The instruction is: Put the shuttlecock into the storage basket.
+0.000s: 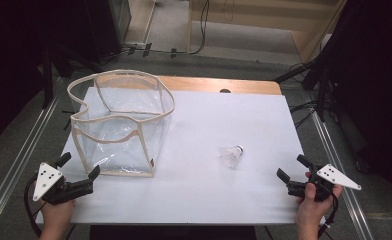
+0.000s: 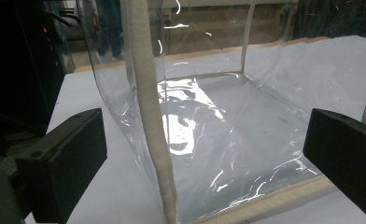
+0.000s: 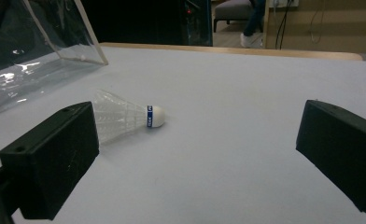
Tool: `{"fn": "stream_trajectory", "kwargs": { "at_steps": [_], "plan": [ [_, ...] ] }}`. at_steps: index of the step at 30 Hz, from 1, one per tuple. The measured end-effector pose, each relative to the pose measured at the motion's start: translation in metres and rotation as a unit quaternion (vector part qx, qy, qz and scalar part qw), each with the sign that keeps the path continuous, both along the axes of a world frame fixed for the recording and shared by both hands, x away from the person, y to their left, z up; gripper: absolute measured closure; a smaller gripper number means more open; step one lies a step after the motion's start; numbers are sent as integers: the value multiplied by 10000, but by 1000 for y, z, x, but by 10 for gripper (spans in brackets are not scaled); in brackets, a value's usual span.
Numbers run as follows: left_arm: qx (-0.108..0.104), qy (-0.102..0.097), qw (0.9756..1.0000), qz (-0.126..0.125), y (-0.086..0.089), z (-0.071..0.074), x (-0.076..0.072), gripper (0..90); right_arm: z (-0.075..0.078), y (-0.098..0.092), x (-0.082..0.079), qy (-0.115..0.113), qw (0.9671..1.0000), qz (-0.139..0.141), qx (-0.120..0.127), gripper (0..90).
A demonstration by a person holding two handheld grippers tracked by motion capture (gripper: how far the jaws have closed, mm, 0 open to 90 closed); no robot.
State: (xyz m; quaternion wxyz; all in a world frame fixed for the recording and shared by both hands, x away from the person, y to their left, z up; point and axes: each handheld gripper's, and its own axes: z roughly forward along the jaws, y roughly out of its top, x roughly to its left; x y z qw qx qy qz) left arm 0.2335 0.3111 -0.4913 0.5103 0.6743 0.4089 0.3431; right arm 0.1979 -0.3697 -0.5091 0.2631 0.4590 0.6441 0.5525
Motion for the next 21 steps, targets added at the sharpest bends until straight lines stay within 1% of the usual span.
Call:
{"fn": "stream_trajectory", "kwargs": {
  "at_steps": [1, 4, 5, 7, 8, 9, 10, 11, 13, 18, 19, 20, 21],
  "plan": [
    [0, 1, 10000, -7, 0, 0, 0, 3, 2, 1, 0, -12, 10000, -14, -45, 0],
    [-42, -6, 10000, -15, 1, 0, 0, 3, 4, 2, -1, -36, 10000, 2, -77, 0],
    [-35, -6, 10000, -11, 1, 0, 0, 3, 5, 3, -1, -43, 9999, 4, -141, 0],
    [-22, -38, 10000, -3, 0, -1, -1, 3, 7, 5, -1, 2, 9999, 28, -144, 0],
    [-26, -54, 10000, 3, 0, -1, -2, 3, 9, 7, 0, 42, 9998, 72, -188, 0],
    [-10, -60, 10000, 12, 0, -1, -2, 3, 11, 8, 1, 116, 9997, 103, -169, 0],
    [-3, -68, 10000, 27, -1, -2, -2, 3, 11, 8, 1, 116, 9997, 103, -169, 0],
    [23, -99, 9999, 51, -1, -2, -3, 3, 15, 10, 3, 187, 9994, 169, -239, 0],
    [25, -102, 9999, 55, -1, -2, -3, 3, 19, 12, 4, 287, 9989, 174, -340, 0],
    [-31, -62, 10000, 48, -1, -2, -2, 3, 24, 15, 7, 325, 9983, 265, -400, 0],
    [-31, -61, 10000, 46, -1, -2, -2, 3, 27, 18, 10, 344, 9977, 361, -461, 0],
    [-20, -61, 10000, 48, -2, -2, -2, 3, 27, 18, 10, 344, 9977, 361, -461, 0],
    [-2, -59, 10000, 39, -1, -2, -2, 3, 28, 21, 12, 353, 9972, 391, -529, 0]
  ]
}}
